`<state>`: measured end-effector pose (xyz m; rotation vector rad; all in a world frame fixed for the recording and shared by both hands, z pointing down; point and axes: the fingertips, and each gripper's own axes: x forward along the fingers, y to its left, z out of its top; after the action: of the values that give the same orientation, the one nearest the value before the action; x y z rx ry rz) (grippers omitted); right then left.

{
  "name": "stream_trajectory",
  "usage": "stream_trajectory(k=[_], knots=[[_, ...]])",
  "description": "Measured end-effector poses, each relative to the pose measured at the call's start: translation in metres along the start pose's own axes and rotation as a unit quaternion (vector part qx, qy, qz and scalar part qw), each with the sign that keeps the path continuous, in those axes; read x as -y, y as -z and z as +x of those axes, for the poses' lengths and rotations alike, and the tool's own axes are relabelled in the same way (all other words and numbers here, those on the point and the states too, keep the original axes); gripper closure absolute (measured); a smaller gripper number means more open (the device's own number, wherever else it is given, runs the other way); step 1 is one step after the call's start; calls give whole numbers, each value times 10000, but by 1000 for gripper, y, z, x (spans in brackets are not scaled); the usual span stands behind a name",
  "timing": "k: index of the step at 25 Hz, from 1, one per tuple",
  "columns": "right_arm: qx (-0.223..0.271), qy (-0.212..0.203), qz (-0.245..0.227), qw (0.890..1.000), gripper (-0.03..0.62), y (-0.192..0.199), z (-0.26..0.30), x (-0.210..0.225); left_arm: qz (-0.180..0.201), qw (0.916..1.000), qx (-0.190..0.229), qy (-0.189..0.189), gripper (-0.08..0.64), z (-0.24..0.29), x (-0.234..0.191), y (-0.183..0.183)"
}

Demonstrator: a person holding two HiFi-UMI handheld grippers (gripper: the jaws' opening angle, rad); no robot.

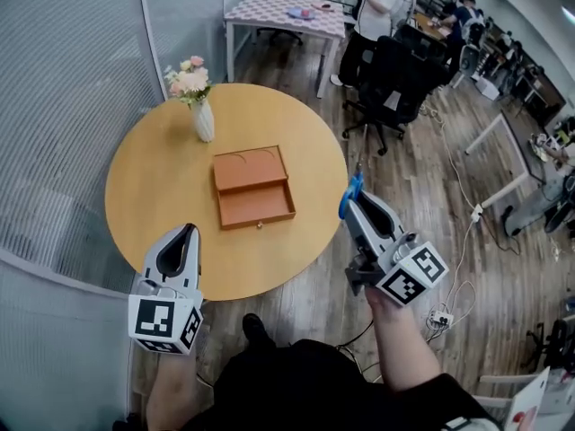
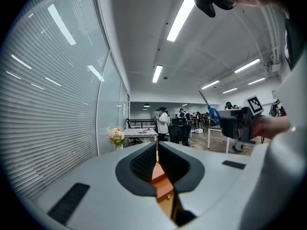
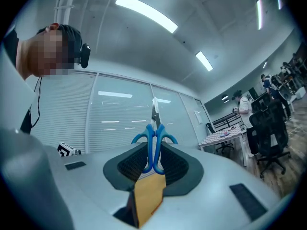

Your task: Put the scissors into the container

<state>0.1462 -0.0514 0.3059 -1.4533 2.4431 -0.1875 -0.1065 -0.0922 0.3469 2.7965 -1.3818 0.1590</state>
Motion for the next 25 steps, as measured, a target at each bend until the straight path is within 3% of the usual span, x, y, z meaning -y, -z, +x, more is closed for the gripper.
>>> stream_trajectory(k=[12, 25], knots=[[-217, -18, -31, 9998, 494, 7, 67, 4, -217, 9997, -16, 101, 538, 38, -48, 1], [-387, -540, 252, 9975, 494, 22, 142, 92, -203, 9986, -154, -453, 538, 121, -68, -4]])
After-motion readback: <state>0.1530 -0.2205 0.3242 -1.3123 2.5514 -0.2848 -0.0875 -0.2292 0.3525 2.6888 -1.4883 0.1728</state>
